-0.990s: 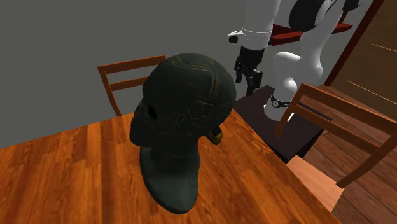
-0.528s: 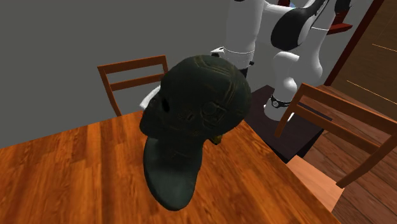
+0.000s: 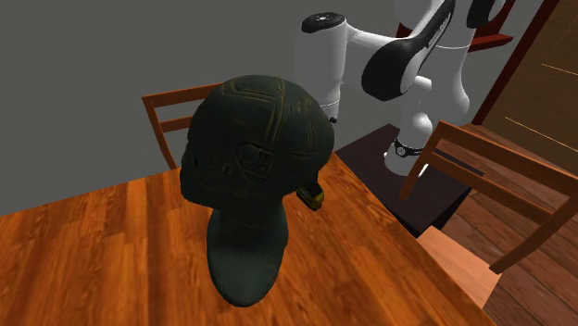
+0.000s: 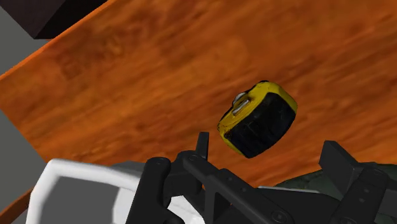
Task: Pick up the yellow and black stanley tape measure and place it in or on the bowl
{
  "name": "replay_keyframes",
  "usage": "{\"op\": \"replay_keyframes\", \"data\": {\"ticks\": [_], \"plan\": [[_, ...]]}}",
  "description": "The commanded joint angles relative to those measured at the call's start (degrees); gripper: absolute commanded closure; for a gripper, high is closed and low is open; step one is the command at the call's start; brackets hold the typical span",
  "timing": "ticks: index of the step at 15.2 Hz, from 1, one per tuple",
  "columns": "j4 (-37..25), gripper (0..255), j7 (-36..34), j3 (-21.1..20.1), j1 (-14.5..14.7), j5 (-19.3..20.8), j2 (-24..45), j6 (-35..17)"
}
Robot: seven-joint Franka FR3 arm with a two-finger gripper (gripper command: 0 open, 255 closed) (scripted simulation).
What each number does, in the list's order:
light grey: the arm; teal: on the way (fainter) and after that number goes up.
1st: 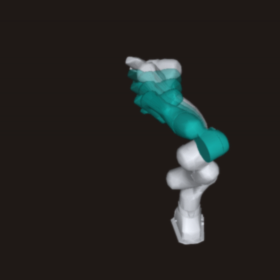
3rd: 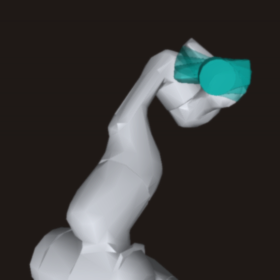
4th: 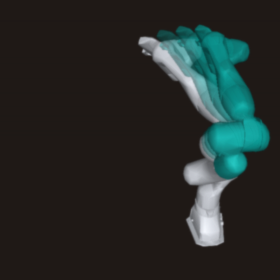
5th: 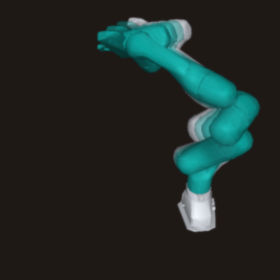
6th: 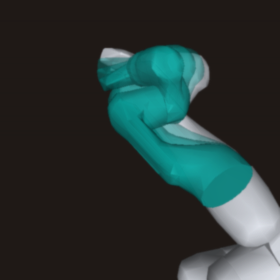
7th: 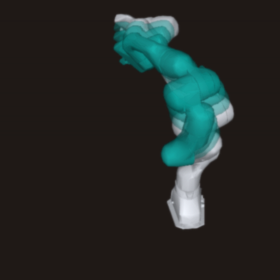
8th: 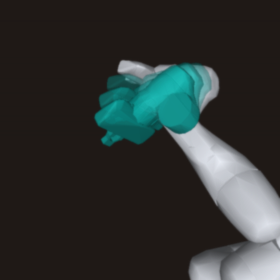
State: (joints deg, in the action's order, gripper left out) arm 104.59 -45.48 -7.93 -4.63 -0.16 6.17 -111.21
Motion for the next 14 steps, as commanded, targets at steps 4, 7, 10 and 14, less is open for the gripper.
{"op": "replay_keyframes", "data": {"ticks": [4, 7, 10, 14], "plan": [[2.3, 0, -0.35, 0.01, 0.07, 0.19, 1.33, -3.63], [3.1, 0, -0.39, 0.01, 0.09, 0.24, 1.67, -4.77], [3.09, 0, -0.39, 0.01, 0.09, 0.24, 1.68, -4.77], [3.11, 255, -0.39, 0.01, 0.09, 0.24, 1.66, -4.77]]}}
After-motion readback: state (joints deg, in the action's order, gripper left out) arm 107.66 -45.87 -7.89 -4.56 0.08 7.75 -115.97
